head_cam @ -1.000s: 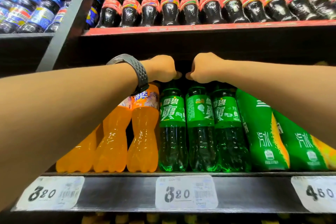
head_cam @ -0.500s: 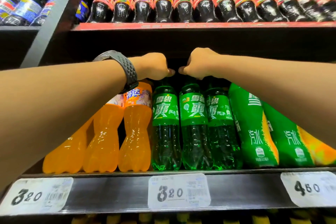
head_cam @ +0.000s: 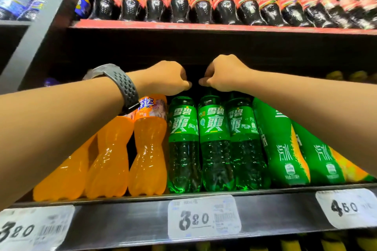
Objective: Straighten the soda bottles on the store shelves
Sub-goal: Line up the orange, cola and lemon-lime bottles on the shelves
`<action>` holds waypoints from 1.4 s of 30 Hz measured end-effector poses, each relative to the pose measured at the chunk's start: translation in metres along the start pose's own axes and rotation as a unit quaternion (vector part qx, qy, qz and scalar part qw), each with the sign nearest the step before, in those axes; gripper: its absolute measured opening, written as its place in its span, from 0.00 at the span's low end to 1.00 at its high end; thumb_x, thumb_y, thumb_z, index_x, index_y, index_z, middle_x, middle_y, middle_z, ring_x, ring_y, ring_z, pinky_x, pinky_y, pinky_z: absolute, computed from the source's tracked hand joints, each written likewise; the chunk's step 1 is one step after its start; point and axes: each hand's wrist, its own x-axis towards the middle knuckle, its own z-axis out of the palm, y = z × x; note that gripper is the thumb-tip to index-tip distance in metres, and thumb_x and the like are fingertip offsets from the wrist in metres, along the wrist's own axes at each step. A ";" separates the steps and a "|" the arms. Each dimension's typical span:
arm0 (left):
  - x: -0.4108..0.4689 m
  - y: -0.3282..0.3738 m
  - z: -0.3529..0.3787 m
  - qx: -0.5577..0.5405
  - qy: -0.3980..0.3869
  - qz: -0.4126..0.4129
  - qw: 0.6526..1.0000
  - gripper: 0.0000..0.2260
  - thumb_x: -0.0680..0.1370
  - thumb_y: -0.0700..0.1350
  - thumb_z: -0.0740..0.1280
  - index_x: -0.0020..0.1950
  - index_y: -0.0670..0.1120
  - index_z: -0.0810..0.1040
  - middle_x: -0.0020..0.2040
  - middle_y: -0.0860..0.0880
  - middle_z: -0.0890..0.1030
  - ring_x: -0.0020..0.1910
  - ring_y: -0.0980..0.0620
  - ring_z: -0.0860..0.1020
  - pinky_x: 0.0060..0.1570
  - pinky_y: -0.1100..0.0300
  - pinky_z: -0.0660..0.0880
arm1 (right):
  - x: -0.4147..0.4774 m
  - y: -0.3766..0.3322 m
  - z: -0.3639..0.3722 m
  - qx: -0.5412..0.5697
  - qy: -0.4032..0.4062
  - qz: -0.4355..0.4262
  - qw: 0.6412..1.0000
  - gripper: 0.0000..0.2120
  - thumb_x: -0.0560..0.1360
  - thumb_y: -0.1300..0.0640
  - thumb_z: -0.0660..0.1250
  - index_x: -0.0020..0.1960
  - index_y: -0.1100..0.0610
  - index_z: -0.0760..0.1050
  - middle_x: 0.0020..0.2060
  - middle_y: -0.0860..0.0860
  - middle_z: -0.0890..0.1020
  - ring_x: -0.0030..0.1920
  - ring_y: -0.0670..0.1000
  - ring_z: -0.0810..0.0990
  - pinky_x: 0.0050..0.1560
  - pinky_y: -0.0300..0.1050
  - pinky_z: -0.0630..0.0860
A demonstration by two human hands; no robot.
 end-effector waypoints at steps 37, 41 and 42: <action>0.053 0.117 0.033 -0.030 -0.010 -0.067 0.997 0.20 0.79 0.56 0.62 0.59 0.41 0.78 0.57 0.41 0.79 0.57 0.42 0.76 0.47 0.59 0.69 | -0.017 0.112 -0.037 0.018 -0.075 0.025 0.997 0.16 0.74 0.43 0.66 0.50 0.55 0.82 0.38 0.54 0.82 0.36 0.53 0.79 0.30 0.40 0.74; 0.053 0.116 0.040 0.018 -0.004 -0.048 0.999 0.20 0.82 0.54 0.56 0.63 0.41 0.75 0.62 0.38 0.76 0.61 0.39 0.73 0.54 0.56 0.69 | -0.019 0.115 -0.040 0.033 -0.073 0.018 0.997 0.13 0.74 0.46 0.68 0.51 0.54 0.82 0.37 0.52 0.81 0.34 0.51 0.77 0.25 0.39 0.71; 0.053 0.116 0.043 0.028 0.002 -0.044 0.999 0.20 0.82 0.55 0.56 0.64 0.41 0.74 0.63 0.38 0.76 0.62 0.39 0.73 0.56 0.54 0.69 | -0.019 0.114 -0.039 0.026 -0.063 0.017 0.998 0.14 0.74 0.46 0.68 0.52 0.54 0.82 0.36 0.51 0.79 0.33 0.49 0.76 0.24 0.39 0.68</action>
